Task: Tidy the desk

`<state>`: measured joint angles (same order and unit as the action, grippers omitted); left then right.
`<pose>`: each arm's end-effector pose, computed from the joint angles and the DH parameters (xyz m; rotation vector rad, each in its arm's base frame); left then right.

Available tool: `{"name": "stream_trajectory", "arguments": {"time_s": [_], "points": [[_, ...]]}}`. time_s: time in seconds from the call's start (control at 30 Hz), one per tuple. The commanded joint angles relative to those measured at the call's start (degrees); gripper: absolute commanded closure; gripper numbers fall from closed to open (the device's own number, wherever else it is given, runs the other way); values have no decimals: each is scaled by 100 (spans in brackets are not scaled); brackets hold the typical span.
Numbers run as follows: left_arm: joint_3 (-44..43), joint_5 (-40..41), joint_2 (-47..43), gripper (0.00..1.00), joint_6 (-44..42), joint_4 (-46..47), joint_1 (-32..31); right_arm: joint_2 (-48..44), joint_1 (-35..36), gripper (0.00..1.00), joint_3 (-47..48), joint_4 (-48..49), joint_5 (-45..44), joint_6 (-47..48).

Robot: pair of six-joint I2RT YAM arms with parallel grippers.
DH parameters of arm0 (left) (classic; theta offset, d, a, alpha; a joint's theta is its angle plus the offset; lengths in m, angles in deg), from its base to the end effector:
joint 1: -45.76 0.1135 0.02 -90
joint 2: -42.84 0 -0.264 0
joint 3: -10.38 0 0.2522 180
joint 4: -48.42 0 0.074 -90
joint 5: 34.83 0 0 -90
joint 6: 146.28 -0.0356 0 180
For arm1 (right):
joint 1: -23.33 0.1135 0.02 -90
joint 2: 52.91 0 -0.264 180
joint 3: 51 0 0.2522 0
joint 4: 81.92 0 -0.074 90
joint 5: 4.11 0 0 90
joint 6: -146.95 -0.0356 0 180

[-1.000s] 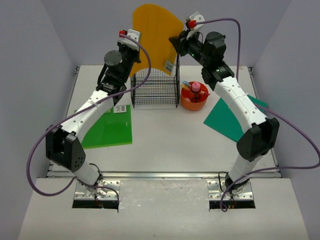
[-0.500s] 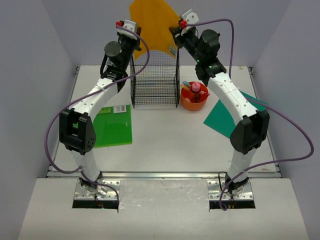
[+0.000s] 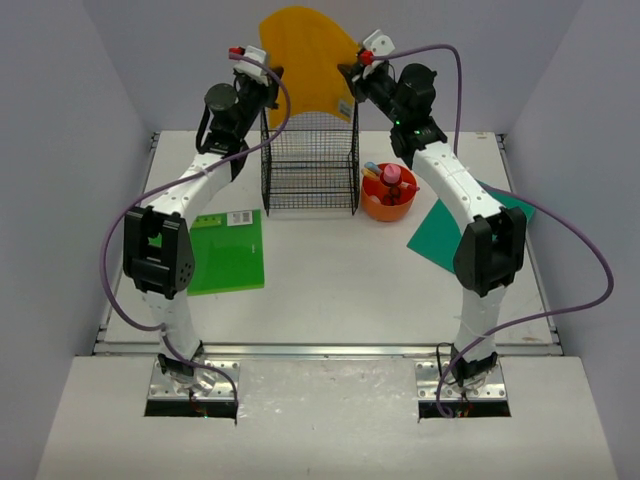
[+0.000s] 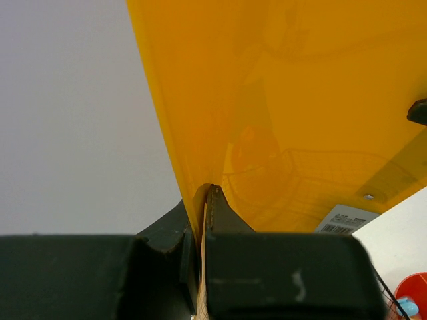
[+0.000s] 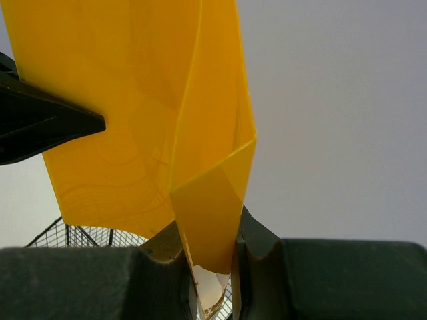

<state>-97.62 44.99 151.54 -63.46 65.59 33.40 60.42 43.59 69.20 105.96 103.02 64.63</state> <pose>0.4493 -0.1049 0.3914 0.3680 1.2368 -0.1915 0.4461 0.1758 0.4136 -0.5647 1.2096 0.3823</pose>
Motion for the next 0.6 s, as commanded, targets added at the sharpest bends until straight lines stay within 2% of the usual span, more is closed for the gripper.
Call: {"name": "stream_trajectory", "arguments": {"time_s": [0.0,0.57], "points": [[-340,216,254,100,-159,129,85,2,34,100,216,526,444,165],[-308,298,695,100,-361,131,250,117,-125,100,-96,570,580,-44]]}}
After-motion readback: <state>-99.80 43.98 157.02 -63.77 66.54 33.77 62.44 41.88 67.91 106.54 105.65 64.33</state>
